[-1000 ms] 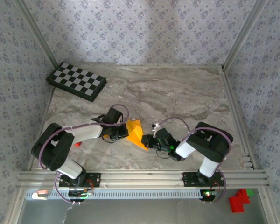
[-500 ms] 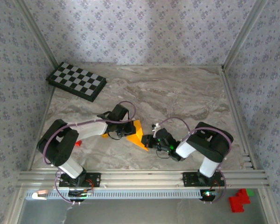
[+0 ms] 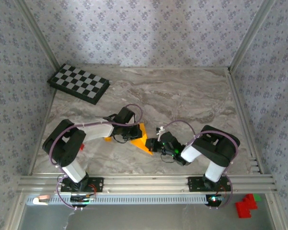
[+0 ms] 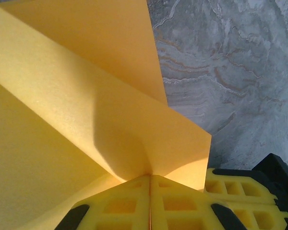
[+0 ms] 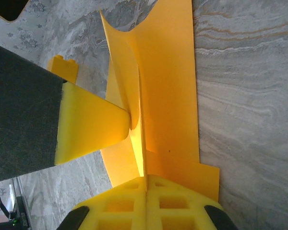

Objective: Fold a paper plane with a square sheet of paper (pick it up from the middle)
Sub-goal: Perform the fourth fold on the wing at the bottom-center of the table.

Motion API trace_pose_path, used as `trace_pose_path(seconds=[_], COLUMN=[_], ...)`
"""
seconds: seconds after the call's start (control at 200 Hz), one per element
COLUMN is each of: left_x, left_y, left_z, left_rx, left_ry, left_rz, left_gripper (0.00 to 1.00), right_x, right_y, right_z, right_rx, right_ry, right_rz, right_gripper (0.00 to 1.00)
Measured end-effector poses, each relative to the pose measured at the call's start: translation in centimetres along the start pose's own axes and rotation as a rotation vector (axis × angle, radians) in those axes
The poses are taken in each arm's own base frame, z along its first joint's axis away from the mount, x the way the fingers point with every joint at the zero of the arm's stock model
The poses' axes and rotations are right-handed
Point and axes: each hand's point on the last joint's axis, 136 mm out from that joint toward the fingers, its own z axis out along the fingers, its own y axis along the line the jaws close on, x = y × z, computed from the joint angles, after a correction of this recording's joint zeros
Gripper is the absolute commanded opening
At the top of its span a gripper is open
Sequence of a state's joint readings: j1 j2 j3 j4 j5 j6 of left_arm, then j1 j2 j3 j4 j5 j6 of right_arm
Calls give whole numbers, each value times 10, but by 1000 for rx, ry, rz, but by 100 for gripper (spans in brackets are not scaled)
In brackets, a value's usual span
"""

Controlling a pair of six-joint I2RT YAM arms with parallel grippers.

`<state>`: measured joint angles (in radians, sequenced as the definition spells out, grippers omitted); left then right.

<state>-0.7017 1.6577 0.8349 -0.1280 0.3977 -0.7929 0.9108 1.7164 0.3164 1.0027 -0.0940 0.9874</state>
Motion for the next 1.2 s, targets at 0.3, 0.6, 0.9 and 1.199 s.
trace_pose_path(seconds=[0.3, 0.6, 0.9, 1.199], left_x=[-4, -6, -6, -5], left_y=[-1, -2, -1, 0], left_z=[7, 9, 12, 17], left_rx=[-2, 0, -2, 2], left_ry=[12, 14, 17, 28], left_rz=[3, 11, 13, 11], left_gripper=[8, 8, 8, 8], right_x=[0, 0, -1, -1], right_y=[0, 0, -1, -1], right_z=[0, 0, 0, -1], right_rx=[0, 1, 2, 2], right_ry=[-1, -1, -3, -2], right_rz=[1, 5, 17, 20], right_gripper=[3, 4, 8, 9])
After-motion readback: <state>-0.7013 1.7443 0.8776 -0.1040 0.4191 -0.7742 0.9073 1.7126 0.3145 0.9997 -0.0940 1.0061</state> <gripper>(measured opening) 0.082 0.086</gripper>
